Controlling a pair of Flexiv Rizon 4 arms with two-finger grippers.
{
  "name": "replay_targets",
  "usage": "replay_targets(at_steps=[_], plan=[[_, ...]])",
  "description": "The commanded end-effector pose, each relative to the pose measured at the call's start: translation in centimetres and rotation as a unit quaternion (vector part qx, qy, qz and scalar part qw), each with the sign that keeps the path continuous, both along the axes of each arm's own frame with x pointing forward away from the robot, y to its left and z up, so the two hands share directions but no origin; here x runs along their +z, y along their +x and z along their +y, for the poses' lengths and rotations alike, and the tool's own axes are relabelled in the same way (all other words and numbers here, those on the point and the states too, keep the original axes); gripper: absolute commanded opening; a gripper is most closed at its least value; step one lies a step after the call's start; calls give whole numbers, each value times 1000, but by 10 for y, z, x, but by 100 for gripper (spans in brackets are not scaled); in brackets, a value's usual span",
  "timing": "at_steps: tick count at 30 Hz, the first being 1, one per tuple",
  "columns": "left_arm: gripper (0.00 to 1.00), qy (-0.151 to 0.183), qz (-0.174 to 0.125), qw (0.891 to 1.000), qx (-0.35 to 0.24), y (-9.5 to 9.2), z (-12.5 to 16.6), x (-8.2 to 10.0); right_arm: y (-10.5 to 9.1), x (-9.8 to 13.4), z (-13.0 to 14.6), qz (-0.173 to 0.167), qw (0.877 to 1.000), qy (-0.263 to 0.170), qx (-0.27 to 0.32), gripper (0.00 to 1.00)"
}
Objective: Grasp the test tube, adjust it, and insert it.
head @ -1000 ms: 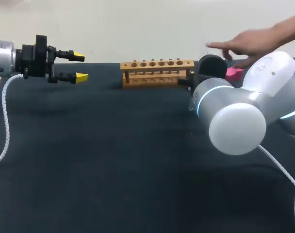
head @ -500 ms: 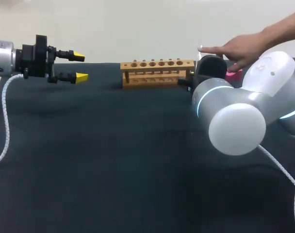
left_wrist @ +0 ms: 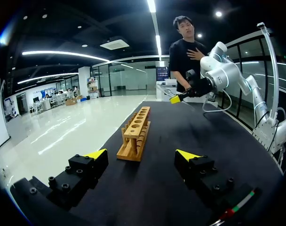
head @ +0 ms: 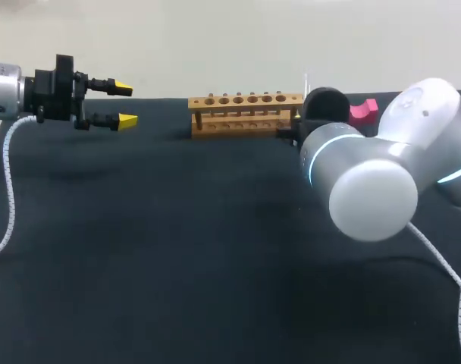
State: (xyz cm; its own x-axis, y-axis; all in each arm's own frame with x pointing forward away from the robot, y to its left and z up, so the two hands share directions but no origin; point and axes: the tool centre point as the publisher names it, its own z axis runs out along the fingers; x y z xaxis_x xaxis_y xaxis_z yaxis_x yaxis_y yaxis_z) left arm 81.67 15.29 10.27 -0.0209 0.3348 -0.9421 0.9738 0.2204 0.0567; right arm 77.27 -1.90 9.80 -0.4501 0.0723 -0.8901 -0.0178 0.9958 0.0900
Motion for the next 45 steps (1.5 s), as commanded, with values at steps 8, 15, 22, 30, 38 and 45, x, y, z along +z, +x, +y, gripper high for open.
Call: replay_targets(at_steps=[8, 15, 22, 30, 38, 45], plan=[[100, -1, -2, 1000, -1, 0, 0, -1, 37, -17, 10, 61, 997, -42, 29, 0], [100, -1, -2, 1000, -1, 0, 0, -1, 43, -17, 16, 93, 994, -38, 33, 0], [100, -1, -2, 1000, -1, 0, 0, -1, 46, -21, 27, 128, 991, -23, 30, 0], [100, -1, -2, 1000, -1, 0, 0, -1, 50, -26, 38, 151, 988, -7, 27, 0], [100, -1, -2, 1000, -1, 0, 0, -1, 58, -30, 48, 155, 987, 5, 38, 0], [100, -1, -2, 1000, -1, 0, 0, -1, 63, -34, 51, 158, 986, 11, 44, 0]])
